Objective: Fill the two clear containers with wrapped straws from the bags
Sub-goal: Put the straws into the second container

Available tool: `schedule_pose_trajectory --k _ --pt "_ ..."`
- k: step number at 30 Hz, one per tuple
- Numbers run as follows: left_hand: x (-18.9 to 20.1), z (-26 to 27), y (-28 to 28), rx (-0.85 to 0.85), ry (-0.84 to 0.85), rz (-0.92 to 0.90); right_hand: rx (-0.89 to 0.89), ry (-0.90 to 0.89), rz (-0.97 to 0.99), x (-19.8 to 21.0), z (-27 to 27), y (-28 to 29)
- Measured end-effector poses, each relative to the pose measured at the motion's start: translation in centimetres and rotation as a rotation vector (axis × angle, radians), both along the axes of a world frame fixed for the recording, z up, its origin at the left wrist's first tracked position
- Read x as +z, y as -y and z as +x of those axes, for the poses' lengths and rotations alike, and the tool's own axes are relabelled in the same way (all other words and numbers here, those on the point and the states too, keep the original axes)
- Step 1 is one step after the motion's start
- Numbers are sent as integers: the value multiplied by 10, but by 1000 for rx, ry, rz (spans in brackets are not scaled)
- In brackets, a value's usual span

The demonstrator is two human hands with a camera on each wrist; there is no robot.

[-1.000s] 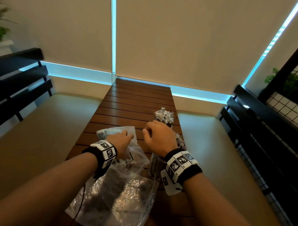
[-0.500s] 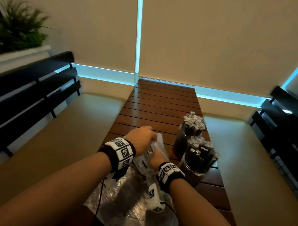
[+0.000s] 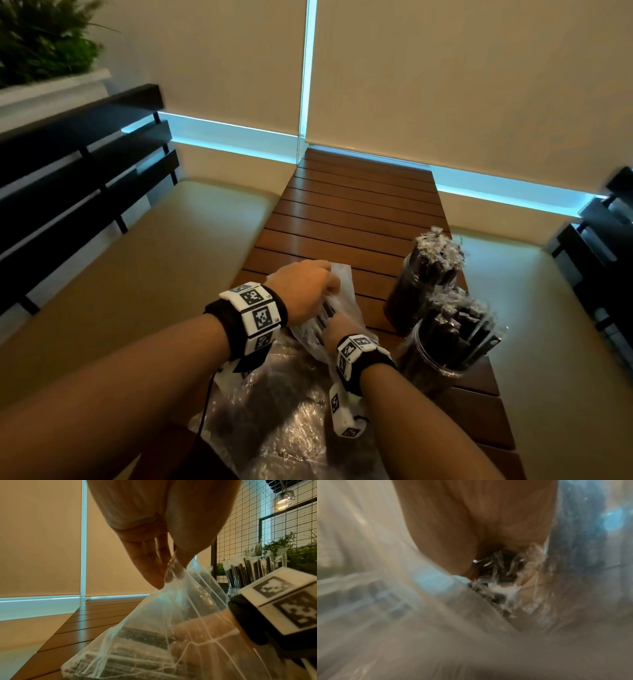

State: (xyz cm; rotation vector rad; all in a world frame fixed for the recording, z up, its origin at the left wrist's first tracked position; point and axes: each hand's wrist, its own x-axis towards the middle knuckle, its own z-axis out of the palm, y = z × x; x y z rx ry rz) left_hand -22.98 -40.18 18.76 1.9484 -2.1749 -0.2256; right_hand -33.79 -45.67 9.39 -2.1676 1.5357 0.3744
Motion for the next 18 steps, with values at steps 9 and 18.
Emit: schedule_pose_trajectory --k 9,18 --pt "1 -3 13 141 -72 -17 35 56 -117 58 -20 -11" --pt "2 -25 19 282 -202 2 173 -39 -201 140 -108 -29"
